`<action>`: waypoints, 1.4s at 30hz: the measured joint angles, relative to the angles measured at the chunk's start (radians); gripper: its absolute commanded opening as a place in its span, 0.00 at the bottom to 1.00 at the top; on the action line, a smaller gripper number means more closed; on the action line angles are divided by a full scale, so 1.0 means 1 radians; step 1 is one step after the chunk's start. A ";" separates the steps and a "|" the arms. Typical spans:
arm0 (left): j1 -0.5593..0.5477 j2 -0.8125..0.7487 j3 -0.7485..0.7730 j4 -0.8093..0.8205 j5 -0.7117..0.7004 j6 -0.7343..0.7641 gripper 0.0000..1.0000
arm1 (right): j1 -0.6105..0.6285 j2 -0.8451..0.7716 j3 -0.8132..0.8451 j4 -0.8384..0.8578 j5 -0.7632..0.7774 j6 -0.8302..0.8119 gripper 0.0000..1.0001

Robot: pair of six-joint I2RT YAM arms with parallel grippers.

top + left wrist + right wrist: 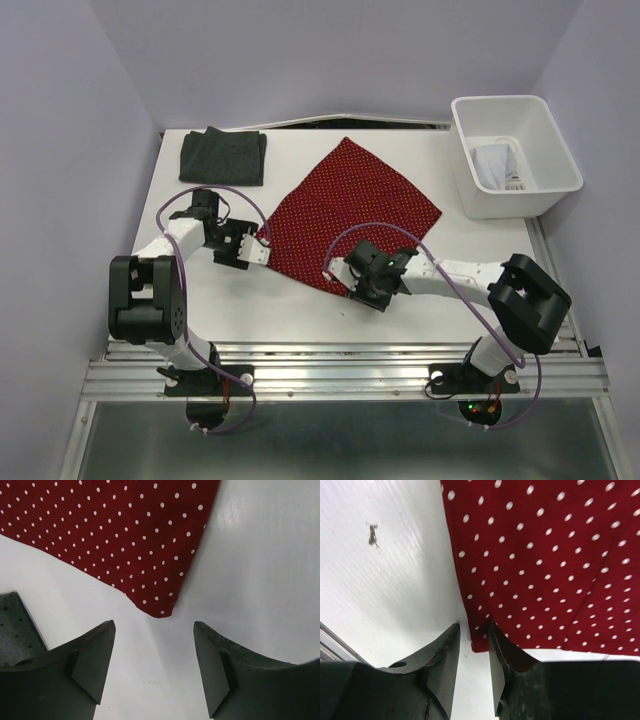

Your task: Fold and stack the skirts

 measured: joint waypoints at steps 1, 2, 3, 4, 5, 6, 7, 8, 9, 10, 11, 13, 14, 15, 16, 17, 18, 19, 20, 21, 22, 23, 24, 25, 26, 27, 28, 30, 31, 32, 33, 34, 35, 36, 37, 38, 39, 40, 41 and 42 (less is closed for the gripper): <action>-0.002 0.006 0.001 0.005 0.000 0.005 0.75 | 0.000 0.000 -0.008 0.000 -0.002 0.000 0.37; -0.006 0.010 0.001 0.010 0.000 0.011 0.75 | 0.000 0.000 -0.018 -0.005 -0.006 0.000 0.38; -0.009 0.013 0.001 0.013 0.000 0.018 0.75 | 0.000 -0.003 -0.023 -0.005 -0.009 0.000 0.40; -0.013 0.013 0.001 0.016 0.000 0.023 0.75 | 0.000 -0.009 -0.025 -0.005 -0.011 0.000 0.40; -0.020 0.013 0.001 0.024 0.000 0.032 0.75 | 0.001 -0.017 -0.028 -0.006 -0.013 0.001 0.39; -0.023 0.013 0.001 0.028 0.000 0.036 0.74 | 0.002 -0.027 -0.030 -0.008 -0.013 0.001 0.39; -0.029 0.013 0.000 0.034 0.000 0.040 0.74 | 0.002 -0.033 -0.030 -0.010 -0.013 0.001 0.38; -0.035 0.013 -0.002 0.040 0.000 0.043 0.74 | 0.002 -0.037 -0.030 -0.011 -0.013 0.000 0.35; -0.041 0.013 -0.005 0.049 0.000 0.044 0.74 | 0.002 -0.038 -0.031 -0.011 -0.013 0.000 0.33; -0.047 0.013 -0.008 0.055 -0.001 0.045 0.73 | 0.002 -0.038 -0.032 -0.008 -0.013 0.000 0.30; -0.054 0.014 -0.011 0.063 -0.001 0.045 0.72 | 0.002 -0.038 -0.038 -0.003 -0.013 -0.001 0.26; -0.066 0.016 -0.015 0.075 -0.001 0.044 0.72 | 0.002 -0.037 -0.048 -0.002 -0.013 -0.001 0.25; -0.072 0.016 -0.017 0.079 -0.002 0.045 0.71 | 0.002 -0.035 -0.055 0.003 -0.012 -0.002 0.25; -0.076 0.018 -0.018 0.081 -0.003 0.045 0.70 | 0.002 -0.033 -0.058 0.007 -0.008 -0.001 0.25; -0.079 0.018 -0.018 0.081 -0.004 0.045 0.69 | 0.004 -0.032 -0.059 0.010 -0.007 -0.001 0.26; -0.081 0.018 -0.018 0.080 -0.005 0.046 0.67 | 0.006 -0.032 -0.059 0.011 -0.005 -0.001 0.27; -0.081 0.018 -0.019 0.080 -0.006 0.048 0.65 | 0.009 -0.034 -0.062 0.015 0.000 -0.001 0.27; -0.082 0.018 -0.021 0.079 -0.008 0.051 0.63 | 0.010 -0.037 -0.064 0.017 0.005 -0.001 0.27; -0.082 0.018 -0.025 0.077 -0.011 0.055 0.62 | 0.011 -0.039 -0.068 0.021 0.007 -0.001 0.26; -0.082 0.018 -0.035 0.079 -0.017 0.059 0.62 | 0.013 -0.045 -0.074 0.027 0.012 -0.001 0.25; -0.082 0.015 -0.042 0.078 -0.021 0.063 0.62 | 0.014 -0.050 -0.079 0.031 0.014 -0.001 0.24; -0.082 0.011 -0.061 0.080 -0.028 0.068 0.62 | 0.014 -0.053 -0.084 0.035 0.018 0.000 0.20; -0.082 0.004 -0.083 0.077 -0.036 0.072 0.62 | 0.014 -0.055 -0.086 0.039 0.019 -0.001 0.18; -0.082 -0.001 -0.097 0.072 -0.037 0.084 0.62 | 0.015 -0.056 -0.089 0.043 0.021 0.000 0.14; -0.082 -0.013 -0.105 0.075 -0.045 0.083 0.62 | 0.016 -0.057 -0.091 0.047 0.023 0.000 0.11; -0.082 -0.026 -0.117 0.072 -0.050 0.085 0.62 | 0.016 -0.058 -0.091 0.049 0.026 0.000 0.06; -0.082 -0.034 -0.129 0.076 -0.053 0.089 0.62 | 0.016 -0.058 -0.091 0.050 0.026 0.000 0.03; -0.082 -0.049 -0.145 0.089 -0.060 0.090 0.62 | 0.017 -0.058 -0.091 0.052 0.029 0.001 0.01; -0.082 -0.054 -0.151 0.097 -0.063 0.092 0.62 | 0.017 -0.058 -0.091 0.052 0.029 0.001 0.01; -0.082 -0.054 -0.152 0.099 -0.064 0.092 0.61 | 0.018 -0.058 -0.092 0.054 0.030 0.001 0.01; -0.082 -0.053 -0.152 0.106 -0.066 0.089 0.58 | 0.020 -0.058 -0.093 0.056 0.030 0.001 0.01; -0.082 -0.049 -0.150 0.115 -0.069 0.085 0.54 | 0.021 -0.058 -0.093 0.056 0.031 0.001 0.01; -0.082 -0.039 -0.145 0.119 -0.072 0.082 0.50 | 0.022 -0.060 -0.095 0.056 0.031 0.000 0.01; -0.082 -0.028 -0.138 0.125 -0.072 0.079 0.41 | 0.022 -0.061 -0.096 0.056 0.031 0.000 0.01; -0.082 -0.013 -0.127 0.136 -0.075 0.076 0.37 | 0.022 -0.064 -0.097 0.056 0.030 0.001 0.01; -0.082 0.004 -0.115 0.150 -0.076 0.069 0.28 | 0.022 -0.065 -0.097 0.056 0.029 0.001 0.01; -0.082 0.018 -0.109 0.161 -0.079 0.066 0.24 | 0.022 -0.067 -0.098 0.056 0.029 0.000 0.01; -0.082 0.029 -0.102 0.170 -0.078 0.053 0.20 | 0.022 -0.069 -0.098 0.056 0.029 0.000 0.01; -0.083 0.042 -0.095 0.176 -0.077 0.040 0.14 | 0.022 -0.072 -0.098 0.056 0.029 -0.001 0.01; -0.084 0.050 -0.087 0.179 -0.074 0.023 0.04 | 0.022 -0.078 -0.098 0.056 0.027 -0.002 0.01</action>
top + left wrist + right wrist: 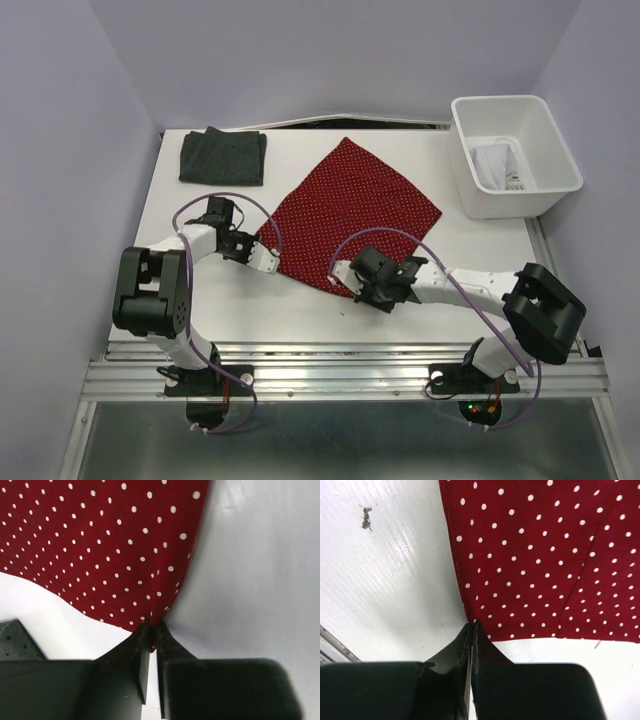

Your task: Fold and stack the skirts

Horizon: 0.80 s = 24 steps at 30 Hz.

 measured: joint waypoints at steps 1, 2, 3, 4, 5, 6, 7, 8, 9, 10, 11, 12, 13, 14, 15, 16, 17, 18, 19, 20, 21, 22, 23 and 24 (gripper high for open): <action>-0.001 0.005 0.007 -0.001 0.003 -0.011 0.00 | 0.000 -0.006 0.000 0.000 -0.002 0.000 0.01; -0.002 0.006 0.018 -0.011 0.007 -0.030 0.00 | 0.000 -0.016 0.000 0.000 -0.004 -0.002 0.01; -0.003 0.006 0.027 -0.021 0.013 -0.041 0.00 | 0.000 -0.026 0.000 0.000 -0.006 -0.003 0.01; -0.003 0.004 0.036 -0.032 0.018 -0.052 0.00 | 0.000 -0.036 0.000 0.000 -0.011 -0.003 0.01; -0.003 -0.002 0.041 -0.039 0.024 -0.059 0.00 | 0.000 -0.046 0.002 -0.002 -0.015 -0.003 0.01; -0.003 -0.010 0.041 -0.045 0.027 -0.064 0.00 | 0.000 -0.052 0.005 -0.005 -0.019 -0.003 0.01; -0.003 -0.025 0.041 -0.063 0.031 -0.069 0.00 | 0.000 -0.056 0.012 -0.010 -0.023 -0.004 0.01; -0.003 -0.056 0.038 -0.083 0.033 -0.071 0.00 | 0.000 -0.058 0.024 -0.017 -0.040 -0.005 0.01; -0.002 -0.086 0.034 -0.099 0.037 -0.079 0.00 | 0.000 -0.058 0.037 -0.026 -0.061 -0.006 0.01; -0.002 -0.113 0.031 -0.108 0.040 -0.085 0.00 | 0.000 -0.058 0.047 -0.031 -0.078 -0.008 0.01; -0.003 -0.166 0.030 -0.132 0.047 -0.097 0.00 | 0.000 -0.059 0.063 -0.043 -0.105 -0.008 0.01; -0.003 -0.197 0.030 -0.142 0.055 -0.111 0.00 | 0.000 -0.059 0.087 -0.061 -0.140 -0.009 0.01; -0.002 -0.253 0.030 -0.161 0.060 -0.126 0.00 | 0.000 -0.061 0.105 -0.071 -0.167 -0.010 0.01; -0.001 -0.299 0.030 -0.177 0.065 -0.142 0.00 | 0.000 -0.064 0.119 -0.079 -0.190 -0.011 0.01; 0.002 -0.334 0.030 -0.191 0.070 -0.150 0.00 | 0.000 -0.071 0.136 -0.089 -0.224 -0.013 0.01; 0.007 -0.363 0.030 -0.208 0.073 -0.160 0.00 | 0.000 -0.086 0.152 -0.101 -0.265 -0.016 0.01; 0.014 -0.403 0.030 -0.233 0.077 -0.172 0.00 | 0.000 -0.096 0.160 -0.110 -0.293 -0.019 0.01; 0.025 -0.428 0.030 -0.246 0.078 -0.179 0.00 | 0.000 -0.114 0.166 -0.122 -0.327 -0.022 0.01; 0.036 -0.454 0.030 -0.261 0.077 -0.187 0.00 | 0.000 -0.123 0.168 -0.129 -0.345 -0.023 0.01; 0.058 -0.488 0.030 -0.286 0.077 -0.202 0.00 | 0.000 -0.139 0.171 -0.143 -0.380 -0.023 0.01; 0.074 -0.507 0.030 -0.302 0.077 -0.214 0.00 | 0.000 -0.153 0.172 -0.158 -0.412 -0.026 0.01; 0.089 -0.517 0.029 -0.310 0.077 -0.220 0.00 | 0.000 -0.159 0.172 -0.168 -0.431 -0.029 0.01; 0.116 -0.538 0.030 -0.331 0.077 -0.233 0.00 | 0.000 -0.170 0.174 -0.187 -0.470 -0.033 0.01; 0.131 -0.547 0.031 -0.344 0.077 -0.239 0.00 | 0.000 -0.173 0.175 -0.200 -0.496 -0.037 0.01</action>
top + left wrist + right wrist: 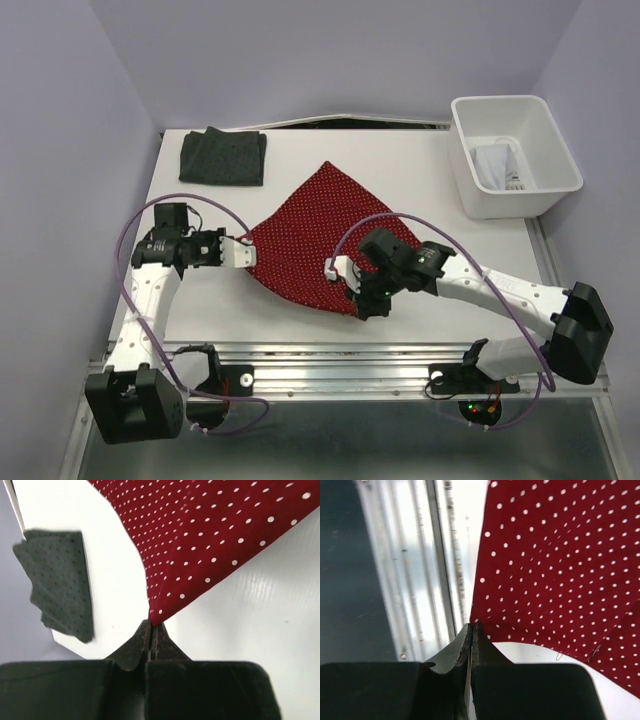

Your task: Fold and stack the skirts

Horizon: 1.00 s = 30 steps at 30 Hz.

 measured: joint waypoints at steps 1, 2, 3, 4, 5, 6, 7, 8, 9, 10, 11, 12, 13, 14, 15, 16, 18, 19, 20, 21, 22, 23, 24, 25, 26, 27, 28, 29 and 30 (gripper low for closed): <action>0.030 -0.016 0.002 -0.021 0.001 -0.008 0.00 | 0.000 -0.003 0.002 -0.014 -0.025 -0.003 0.01; 0.052 -0.026 0.004 -0.034 0.001 -0.015 0.00 | 0.000 -0.005 0.010 -0.040 -0.065 -0.008 0.01; 0.073 -0.037 0.013 -0.054 0.002 -0.025 0.00 | 0.000 -0.005 0.014 -0.050 -0.086 -0.010 0.01; 0.088 -0.043 0.023 -0.061 0.002 -0.038 0.00 | 0.000 -0.006 0.023 -0.063 -0.112 -0.011 0.01; 0.097 -0.046 0.037 -0.064 0.005 -0.051 0.00 | -0.004 -0.006 0.031 -0.068 -0.129 -0.011 0.01; 0.098 -0.046 0.055 -0.063 0.011 -0.067 0.00 | -0.011 -0.007 0.039 -0.071 -0.146 -0.011 0.01; 0.098 -0.043 0.070 -0.058 0.020 -0.087 0.00 | -0.019 -0.007 0.048 -0.075 -0.165 -0.011 0.01; 0.098 -0.029 0.095 -0.051 0.036 -0.116 0.00 | -0.032 -0.008 0.056 -0.078 -0.177 -0.011 0.01; 0.097 -0.016 0.114 -0.043 0.046 -0.140 0.00 | -0.045 -0.010 0.061 -0.079 -0.183 -0.011 0.01; 0.097 0.008 0.146 -0.034 0.061 -0.166 0.00 | -0.063 -0.012 0.067 -0.081 -0.186 -0.011 0.01; 0.098 0.053 0.191 -0.014 0.082 -0.202 0.00 | -0.077 -0.014 0.070 -0.081 -0.186 -0.011 0.01; 0.097 0.089 0.225 0.002 0.094 -0.227 0.00 | -0.099 -0.016 0.072 -0.081 -0.186 -0.011 0.01; 0.094 0.136 0.264 0.026 0.113 -0.267 0.00 | -0.116 -0.017 0.076 -0.081 -0.186 -0.012 0.01; 0.090 0.165 0.288 0.039 0.121 -0.284 0.00 | -0.129 -0.016 0.078 -0.080 -0.186 -0.013 0.01; 0.081 0.203 0.318 0.063 0.134 -0.315 0.00 | -0.145 -0.016 0.081 -0.079 -0.187 -0.015 0.01; 0.069 0.237 0.343 0.089 0.144 -0.344 0.00 | -0.166 -0.016 0.086 -0.079 -0.187 -0.018 0.01; 0.038 0.290 0.378 0.137 0.149 -0.389 0.00 | -0.200 -0.014 0.098 -0.080 -0.188 -0.024 0.01; 0.015 0.314 0.395 0.160 0.146 -0.409 0.00 | -0.222 -0.012 0.105 -0.081 -0.191 -0.027 0.01; -0.003 0.331 0.408 0.175 0.143 -0.422 0.00 | -0.240 -0.009 0.110 -0.083 -0.196 -0.028 0.01; -0.023 0.348 0.424 0.190 0.136 -0.437 0.00 | -0.271 -0.004 0.114 -0.085 -0.208 -0.034 0.01; -0.040 0.365 0.439 0.203 0.132 -0.447 0.00 | -0.300 0.000 0.117 -0.086 -0.216 -0.036 0.01; -0.064 0.385 0.457 0.219 0.126 -0.460 0.00 | -0.338 0.008 0.119 -0.086 -0.229 -0.041 0.01; -0.082 0.403 0.471 0.238 0.120 -0.474 0.00 | -0.359 0.012 0.120 -0.086 -0.234 -0.044 0.01; -0.099 0.418 0.481 0.257 0.115 -0.490 0.00 | -0.385 0.019 0.120 -0.088 -0.240 -0.048 0.01; -0.108 0.426 0.488 0.269 0.112 -0.499 0.00 | -0.411 0.026 0.120 -0.089 -0.248 -0.053 0.01; -0.125 0.443 0.497 0.291 0.106 -0.516 0.00 | -0.429 0.032 0.120 -0.090 -0.255 -0.057 0.01; -0.135 0.456 0.505 0.309 0.099 -0.531 0.00 | -0.437 0.036 0.120 -0.090 -0.261 -0.061 0.01; -0.143 0.465 0.510 0.320 0.092 -0.541 0.00 | -0.450 0.042 0.120 -0.091 -0.273 -0.066 0.01; -0.156 0.484 0.526 0.332 0.083 -0.556 0.00 | -0.462 0.050 0.120 -0.093 -0.283 -0.071 0.01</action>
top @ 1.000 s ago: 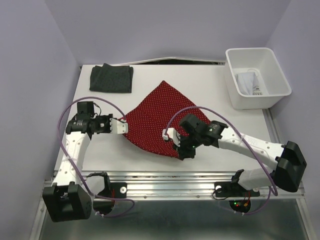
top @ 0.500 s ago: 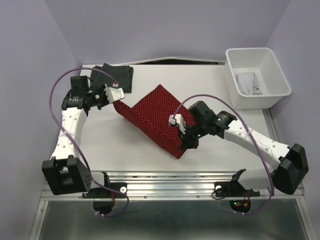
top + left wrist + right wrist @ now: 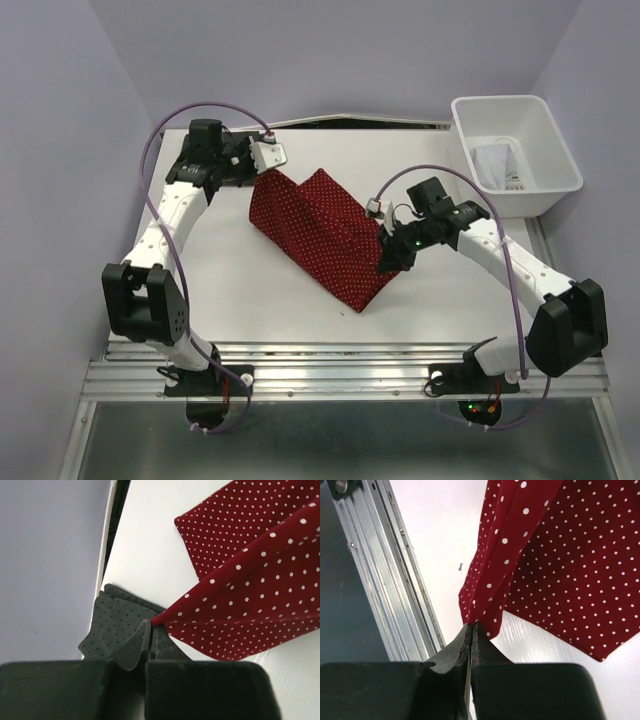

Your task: Fold and stack the skirts

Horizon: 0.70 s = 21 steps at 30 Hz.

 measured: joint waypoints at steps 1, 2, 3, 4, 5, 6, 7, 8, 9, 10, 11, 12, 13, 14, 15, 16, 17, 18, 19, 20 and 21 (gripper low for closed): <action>-0.009 0.019 0.016 0.016 -0.008 -0.017 0.00 | -0.007 0.006 0.000 0.000 -0.007 -0.002 0.01; -0.018 0.037 0.031 0.025 -0.014 -0.028 0.00 | -0.020 0.015 0.001 -0.001 -0.020 -0.004 0.01; -0.026 0.060 0.056 0.034 -0.021 -0.043 0.00 | -0.029 0.021 0.001 -0.001 -0.031 -0.006 0.01; -0.031 0.076 0.071 0.044 -0.026 -0.053 0.00 | -0.051 0.031 0.001 -0.001 -0.042 -0.008 0.01; -0.038 0.101 0.095 0.057 -0.032 -0.067 0.00 | -0.069 0.039 0.001 -0.001 -0.051 -0.008 0.01; -0.042 0.110 0.103 0.062 -0.035 -0.072 0.00 | -0.085 0.043 0.001 -0.001 -0.058 -0.011 0.01; -0.050 0.133 0.121 0.073 -0.042 -0.082 0.00 | -0.097 0.045 0.001 0.000 -0.064 -0.013 0.01; -0.056 0.148 0.131 0.077 -0.049 -0.091 0.00 | -0.110 0.046 0.001 0.000 -0.071 -0.018 0.01; -0.058 0.155 0.135 0.081 -0.051 -0.095 0.00 | -0.123 0.046 0.001 0.000 -0.077 -0.021 0.01; -0.061 0.165 0.140 0.087 -0.053 -0.100 0.00 | -0.134 0.046 0.001 0.000 -0.085 -0.024 0.01; -0.065 0.175 0.146 0.095 -0.055 -0.106 0.00 | -0.143 0.047 0.001 0.000 -0.090 -0.026 0.01; -0.067 0.181 0.149 0.098 -0.056 -0.108 0.00 | -0.151 0.047 0.001 0.000 -0.095 -0.030 0.01; -0.070 0.187 0.151 0.107 -0.059 -0.110 0.00 | -0.159 0.047 0.001 -0.001 -0.101 -0.031 0.01; -0.072 0.192 0.151 0.109 -0.061 -0.110 0.00 | -0.163 0.048 0.001 0.000 -0.106 -0.034 0.01; -0.074 0.194 0.151 0.114 -0.063 -0.111 0.00 | -0.167 0.051 0.001 -0.001 -0.111 -0.035 0.01; -0.076 0.198 0.151 0.120 -0.066 -0.112 0.00 | -0.168 0.053 0.001 -0.001 -0.115 -0.037 0.01; -0.078 0.199 0.151 0.123 -0.069 -0.113 0.00 | -0.173 0.059 0.001 -0.001 -0.118 -0.039 0.01; -0.083 0.202 0.152 0.126 -0.072 -0.113 0.00 | -0.175 0.064 0.001 -0.001 -0.120 -0.041 0.01; -0.086 0.204 0.155 0.127 -0.076 -0.114 0.00 | -0.180 0.070 0.001 -0.001 -0.124 -0.043 0.01; -0.089 0.207 0.158 0.130 -0.078 -0.114 0.00 | -0.180 0.072 0.001 -0.001 -0.126 -0.045 0.01; -0.097 0.213 0.166 0.132 -0.082 -0.114 0.00 | -0.186 0.077 0.001 -0.002 -0.130 -0.045 0.01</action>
